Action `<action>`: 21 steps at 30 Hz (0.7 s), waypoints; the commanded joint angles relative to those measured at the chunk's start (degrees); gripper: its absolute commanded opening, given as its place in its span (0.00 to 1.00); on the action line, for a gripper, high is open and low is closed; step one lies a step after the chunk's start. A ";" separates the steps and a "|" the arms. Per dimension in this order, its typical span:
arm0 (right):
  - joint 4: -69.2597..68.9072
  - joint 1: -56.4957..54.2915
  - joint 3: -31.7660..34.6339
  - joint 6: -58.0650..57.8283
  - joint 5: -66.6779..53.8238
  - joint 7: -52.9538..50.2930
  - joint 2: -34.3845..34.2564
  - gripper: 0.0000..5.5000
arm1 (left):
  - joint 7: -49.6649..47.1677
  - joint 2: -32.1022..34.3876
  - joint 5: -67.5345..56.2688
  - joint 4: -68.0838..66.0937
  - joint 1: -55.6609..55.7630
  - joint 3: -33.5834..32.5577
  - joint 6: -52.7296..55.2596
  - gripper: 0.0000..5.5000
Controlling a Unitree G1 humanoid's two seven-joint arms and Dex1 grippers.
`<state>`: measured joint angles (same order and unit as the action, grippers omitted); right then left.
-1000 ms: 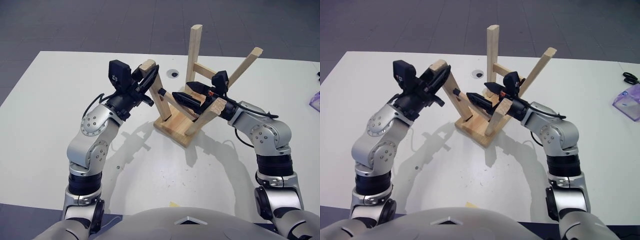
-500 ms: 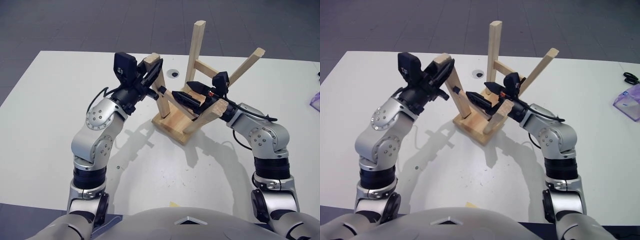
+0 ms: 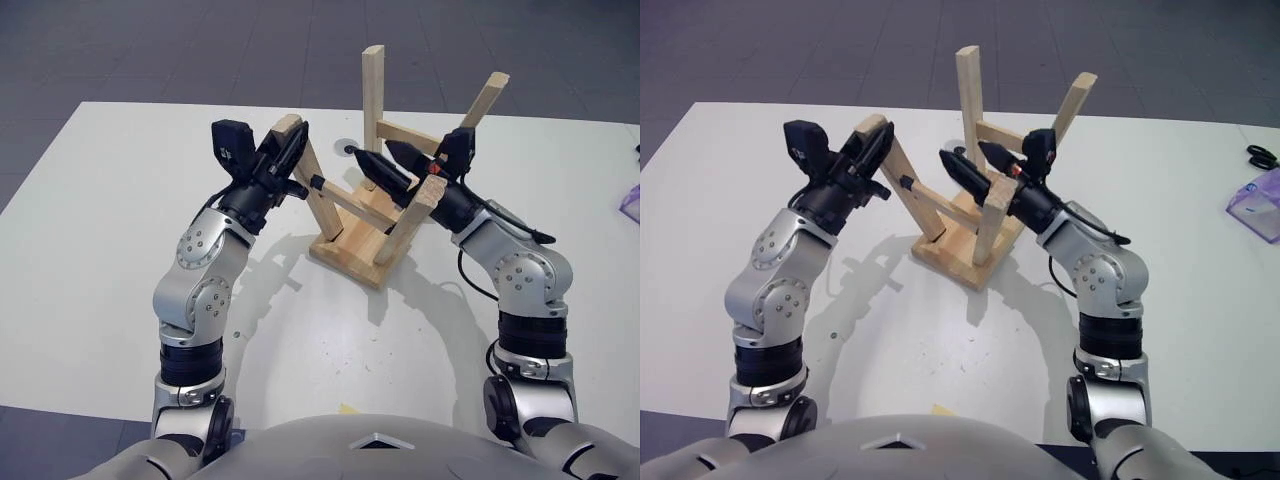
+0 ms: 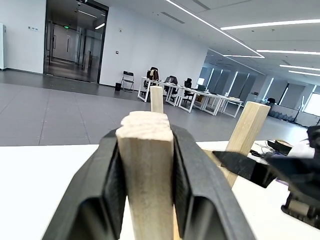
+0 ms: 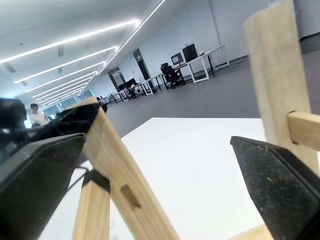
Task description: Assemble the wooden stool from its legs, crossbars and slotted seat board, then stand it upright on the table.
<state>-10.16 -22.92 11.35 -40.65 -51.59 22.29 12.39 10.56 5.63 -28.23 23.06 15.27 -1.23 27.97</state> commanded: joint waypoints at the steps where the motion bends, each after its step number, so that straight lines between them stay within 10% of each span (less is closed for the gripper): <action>1: -3.75 -8.60 13.01 -0.62 -23.50 -4.55 1.24 0.98 | -3.55 2.74 4.90 -2.14 0.62 -3.03 -0.53 0.19; 6: -3.84 -4.28 17.26 -10.49 -38.69 1.91 12.21 0.98 | -3.14 4.67 6.55 0.05 0.57 -1.66 -0.46 0.19; 15: -10.46 -2.04 9.25 0.78 -25.18 -7.38 2.70 0.98 | -0.57 7.51 13.37 0.05 -0.47 5.27 -2.52 0.19; 21: -14.20 3.71 8.73 -6.33 -33.21 2.40 11.29 0.98 | -0.37 8.63 13.36 -0.19 -0.39 4.98 -2.49 0.19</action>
<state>-24.35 -21.38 19.98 -43.34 -82.62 20.45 19.34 9.22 12.20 -17.56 24.11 16.13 3.23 23.53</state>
